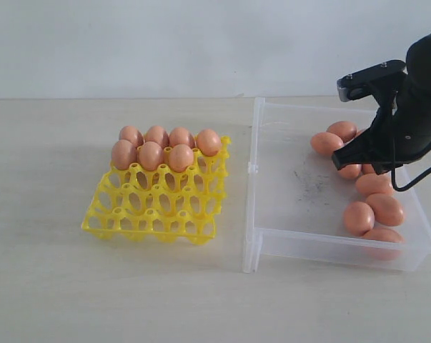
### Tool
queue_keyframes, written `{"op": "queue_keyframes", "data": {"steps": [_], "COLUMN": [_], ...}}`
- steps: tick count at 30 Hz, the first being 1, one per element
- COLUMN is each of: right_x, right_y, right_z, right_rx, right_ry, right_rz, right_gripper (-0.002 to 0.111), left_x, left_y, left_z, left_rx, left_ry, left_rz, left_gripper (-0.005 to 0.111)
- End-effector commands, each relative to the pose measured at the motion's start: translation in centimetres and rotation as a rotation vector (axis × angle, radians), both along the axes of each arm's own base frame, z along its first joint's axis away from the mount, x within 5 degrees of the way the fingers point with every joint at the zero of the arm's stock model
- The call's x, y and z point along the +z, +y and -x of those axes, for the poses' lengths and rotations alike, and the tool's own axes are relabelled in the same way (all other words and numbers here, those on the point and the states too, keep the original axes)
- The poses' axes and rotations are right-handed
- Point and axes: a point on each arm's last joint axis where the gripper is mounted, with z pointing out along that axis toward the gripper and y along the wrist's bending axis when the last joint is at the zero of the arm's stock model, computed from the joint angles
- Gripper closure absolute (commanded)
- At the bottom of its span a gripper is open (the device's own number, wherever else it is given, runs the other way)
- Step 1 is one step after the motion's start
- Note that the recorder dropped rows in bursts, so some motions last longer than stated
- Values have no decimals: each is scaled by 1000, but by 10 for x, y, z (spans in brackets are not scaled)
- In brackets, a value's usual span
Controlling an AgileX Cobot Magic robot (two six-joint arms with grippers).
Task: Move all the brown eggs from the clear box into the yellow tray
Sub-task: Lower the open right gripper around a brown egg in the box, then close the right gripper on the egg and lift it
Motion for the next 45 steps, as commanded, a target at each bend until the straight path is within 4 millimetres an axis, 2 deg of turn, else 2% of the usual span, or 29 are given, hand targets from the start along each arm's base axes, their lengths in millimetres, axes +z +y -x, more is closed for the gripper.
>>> {"op": "queue_keyframes", "data": {"steps": [1,45], "right_x": [2,2], "right_y": [-2,2], "right_z": [0,-1], "right_rx": [2,-18], "right_ry": [1,-5], "right_rz": [5,-42], "right_gripper": [108,108], "left_x": [-1,-1], "left_y": [0,0], "left_z": [0,0], "left_rx": [-5,-5], "left_ry": [-3,-3], "left_rz": [-1,-1], "left_gripper": [103,103]}}
